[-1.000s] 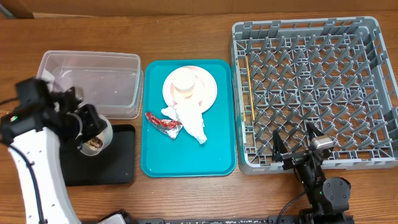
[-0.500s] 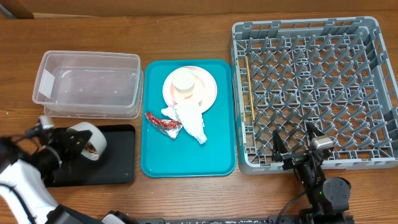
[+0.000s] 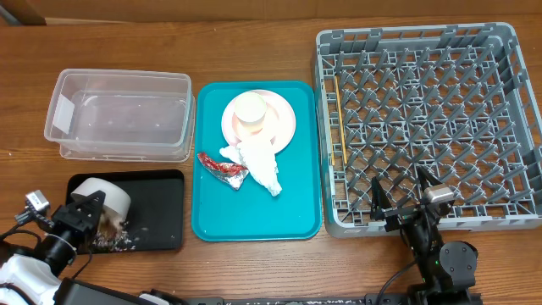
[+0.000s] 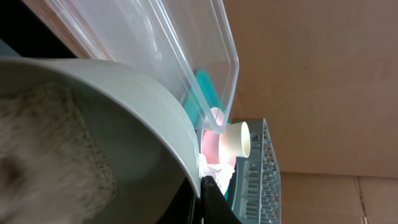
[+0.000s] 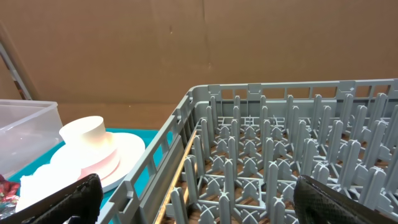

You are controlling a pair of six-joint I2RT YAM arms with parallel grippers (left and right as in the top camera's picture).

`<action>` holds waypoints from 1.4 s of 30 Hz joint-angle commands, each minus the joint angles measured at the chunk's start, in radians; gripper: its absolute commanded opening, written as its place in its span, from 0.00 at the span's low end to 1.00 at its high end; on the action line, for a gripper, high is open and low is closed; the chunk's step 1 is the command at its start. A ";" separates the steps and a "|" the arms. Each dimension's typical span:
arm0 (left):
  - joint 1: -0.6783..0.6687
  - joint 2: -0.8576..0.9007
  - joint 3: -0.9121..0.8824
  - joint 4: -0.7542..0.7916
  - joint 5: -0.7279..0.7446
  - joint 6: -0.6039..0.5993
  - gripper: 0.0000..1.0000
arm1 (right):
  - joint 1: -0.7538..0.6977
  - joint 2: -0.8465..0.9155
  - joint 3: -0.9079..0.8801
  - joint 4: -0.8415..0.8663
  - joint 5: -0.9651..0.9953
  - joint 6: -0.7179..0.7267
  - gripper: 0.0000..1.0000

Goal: Sort waste into correct bins and load items into the dishwasher
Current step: 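Tilt the bowl with the left gripper to dump rice onto black tray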

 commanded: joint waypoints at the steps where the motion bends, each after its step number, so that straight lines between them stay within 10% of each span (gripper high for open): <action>1: 0.006 -0.014 -0.006 0.006 0.068 0.032 0.04 | -0.001 -0.008 -0.010 0.005 0.009 0.005 1.00; 42: -0.203 -0.014 -0.006 0.019 0.246 0.100 0.04 | -0.001 -0.008 -0.010 0.005 0.009 0.005 1.00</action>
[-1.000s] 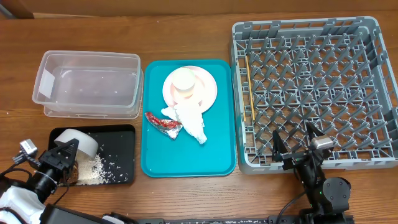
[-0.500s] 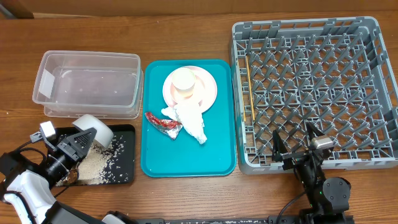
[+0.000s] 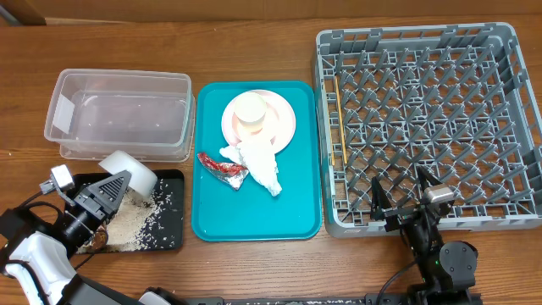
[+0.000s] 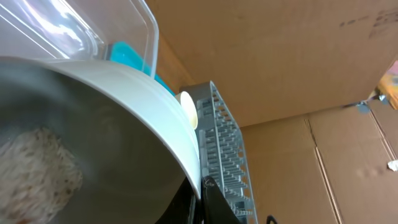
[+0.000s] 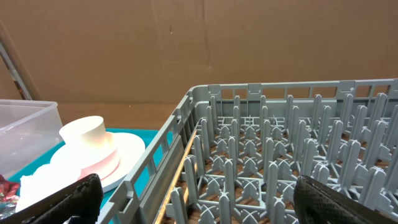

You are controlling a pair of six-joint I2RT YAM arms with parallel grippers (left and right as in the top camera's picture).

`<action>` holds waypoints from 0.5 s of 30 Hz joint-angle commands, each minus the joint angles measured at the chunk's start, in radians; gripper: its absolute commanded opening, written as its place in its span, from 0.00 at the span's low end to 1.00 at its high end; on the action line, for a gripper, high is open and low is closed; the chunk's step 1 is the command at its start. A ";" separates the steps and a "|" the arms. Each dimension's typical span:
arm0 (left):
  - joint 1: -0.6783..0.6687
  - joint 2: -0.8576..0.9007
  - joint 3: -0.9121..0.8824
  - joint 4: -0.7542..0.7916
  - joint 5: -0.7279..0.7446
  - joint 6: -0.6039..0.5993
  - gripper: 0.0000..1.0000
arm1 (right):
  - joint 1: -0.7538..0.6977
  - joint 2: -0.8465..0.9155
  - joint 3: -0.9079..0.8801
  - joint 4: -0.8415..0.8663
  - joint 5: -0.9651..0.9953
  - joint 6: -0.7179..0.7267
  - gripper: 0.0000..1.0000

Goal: Sort waste into correct bins and load items into the dishwasher
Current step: 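Tilt the bowl with the left gripper to dump rice onto black tray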

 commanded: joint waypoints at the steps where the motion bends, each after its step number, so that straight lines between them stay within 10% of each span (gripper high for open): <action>1: 0.019 -0.013 -0.004 0.037 0.035 0.011 0.04 | -0.001 -0.008 -0.010 0.005 0.009 0.005 1.00; 15: 0.057 -0.013 -0.004 0.037 0.025 -0.016 0.04 | -0.001 -0.008 -0.010 0.005 0.009 0.005 1.00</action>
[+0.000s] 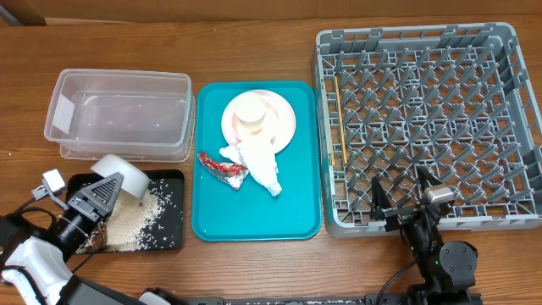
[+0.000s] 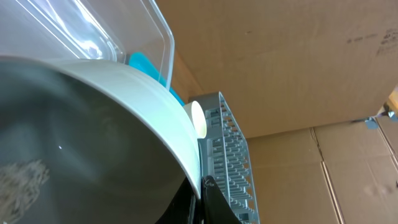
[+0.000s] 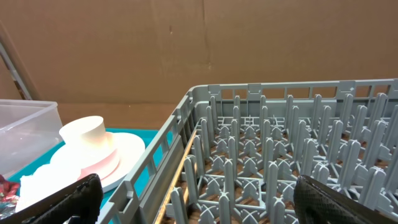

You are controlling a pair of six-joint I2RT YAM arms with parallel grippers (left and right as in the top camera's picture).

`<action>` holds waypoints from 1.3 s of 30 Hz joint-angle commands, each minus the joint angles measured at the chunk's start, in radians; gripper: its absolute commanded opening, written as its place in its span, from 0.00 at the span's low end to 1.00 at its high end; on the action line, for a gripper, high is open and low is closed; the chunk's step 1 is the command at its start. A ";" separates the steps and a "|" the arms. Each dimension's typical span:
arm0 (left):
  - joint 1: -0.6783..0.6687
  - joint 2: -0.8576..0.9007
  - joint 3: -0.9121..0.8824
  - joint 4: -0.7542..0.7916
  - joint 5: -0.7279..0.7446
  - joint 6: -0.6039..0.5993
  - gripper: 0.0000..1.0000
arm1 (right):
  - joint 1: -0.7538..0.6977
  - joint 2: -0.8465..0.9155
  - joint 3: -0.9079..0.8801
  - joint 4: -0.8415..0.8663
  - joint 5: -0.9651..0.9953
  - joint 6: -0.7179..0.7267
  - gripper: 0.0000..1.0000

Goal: Sort waste into correct bins and load items into the dishwasher
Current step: 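Tilt the bowl with the left gripper to dump rice onto black tray, then return the emptied bowl to the teal tray with the left gripper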

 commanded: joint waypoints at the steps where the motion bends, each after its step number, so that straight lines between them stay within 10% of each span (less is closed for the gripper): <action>1: 0.006 -0.013 -0.002 0.004 0.053 -0.013 0.04 | -0.001 -0.008 -0.010 0.005 0.009 0.005 1.00; 26: -0.023 -0.028 0.021 -0.336 0.009 0.084 0.04 | -0.001 -0.008 -0.010 0.005 0.009 0.005 1.00; 39: -0.391 -0.089 0.258 -0.397 -0.325 -0.107 0.04 | -0.001 -0.008 -0.010 0.005 0.009 0.005 1.00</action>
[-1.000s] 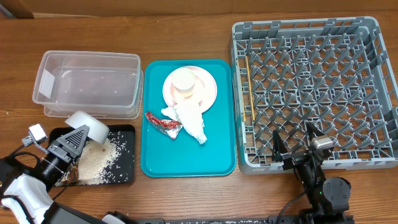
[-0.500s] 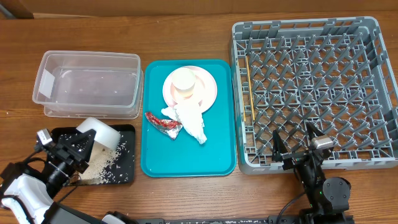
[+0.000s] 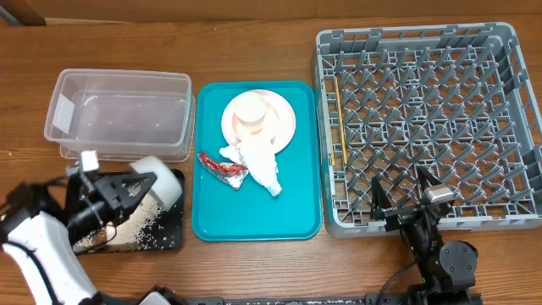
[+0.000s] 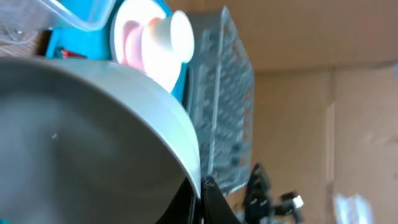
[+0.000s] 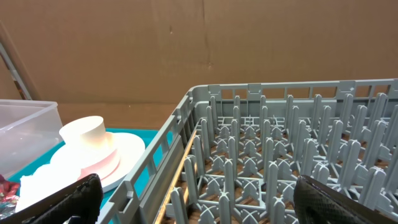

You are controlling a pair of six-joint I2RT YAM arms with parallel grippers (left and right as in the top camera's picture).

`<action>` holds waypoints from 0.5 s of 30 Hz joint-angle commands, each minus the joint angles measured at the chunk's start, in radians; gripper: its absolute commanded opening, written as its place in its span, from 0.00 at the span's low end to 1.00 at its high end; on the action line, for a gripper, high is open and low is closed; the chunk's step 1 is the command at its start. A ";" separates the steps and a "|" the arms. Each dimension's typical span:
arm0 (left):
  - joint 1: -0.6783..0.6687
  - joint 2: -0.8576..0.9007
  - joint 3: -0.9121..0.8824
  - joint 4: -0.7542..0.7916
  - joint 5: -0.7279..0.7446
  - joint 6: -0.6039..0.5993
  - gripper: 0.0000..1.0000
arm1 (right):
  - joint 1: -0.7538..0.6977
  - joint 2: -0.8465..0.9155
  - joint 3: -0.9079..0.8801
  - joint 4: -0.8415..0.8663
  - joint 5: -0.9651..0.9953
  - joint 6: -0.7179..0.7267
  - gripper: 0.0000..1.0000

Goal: Sort waste into correct bins and load items into the dishwasher
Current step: 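Return the emptied bowl to the teal tray with the left gripper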

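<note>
My left gripper (image 3: 140, 188) is shut on the rim of a white bowl (image 3: 161, 189), held tilted over the right end of the black tray (image 3: 172, 230). In the left wrist view the bowl (image 4: 81, 143) fills the frame and its inside shows bare. Loose rice (image 3: 127, 222) lies scattered in the black tray. My right gripper (image 5: 199, 208) stands open at the front edge of the grey dish rack (image 3: 517, 127), holding nothing. A chopstick (image 3: 339, 119) lies in the rack's left side.
A teal tray (image 3: 296, 203) carries a pink plate (image 3: 284, 123) with a cup (image 3: 251, 110), a white tissue (image 3: 258, 165) and a red wrapper (image 3: 222, 166). A clear plastic tub (image 3: 118, 114) stands behind the black tray.
The left gripper has moved right with the bowl, from the black tray's left end to its right end, and the wrist has turned. The last rice has left the bowl. Right arm unchanged.
The bowl held rice and hung over the black tray's left end. Then it was tipped and rice lay spread in the tray, with less in the bowl at each moment. Now the bowl looks bare and sits over the tray's right end.
</note>
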 commanded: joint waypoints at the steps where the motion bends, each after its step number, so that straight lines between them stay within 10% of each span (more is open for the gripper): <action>1: -0.159 -0.039 0.064 0.055 -0.170 -0.163 0.04 | -0.001 -0.008 -0.010 0.005 0.009 0.005 1.00; 15: -0.938 -0.053 0.064 0.306 -0.843 -0.730 0.04 | -0.001 -0.008 -0.010 0.005 0.009 0.005 1.00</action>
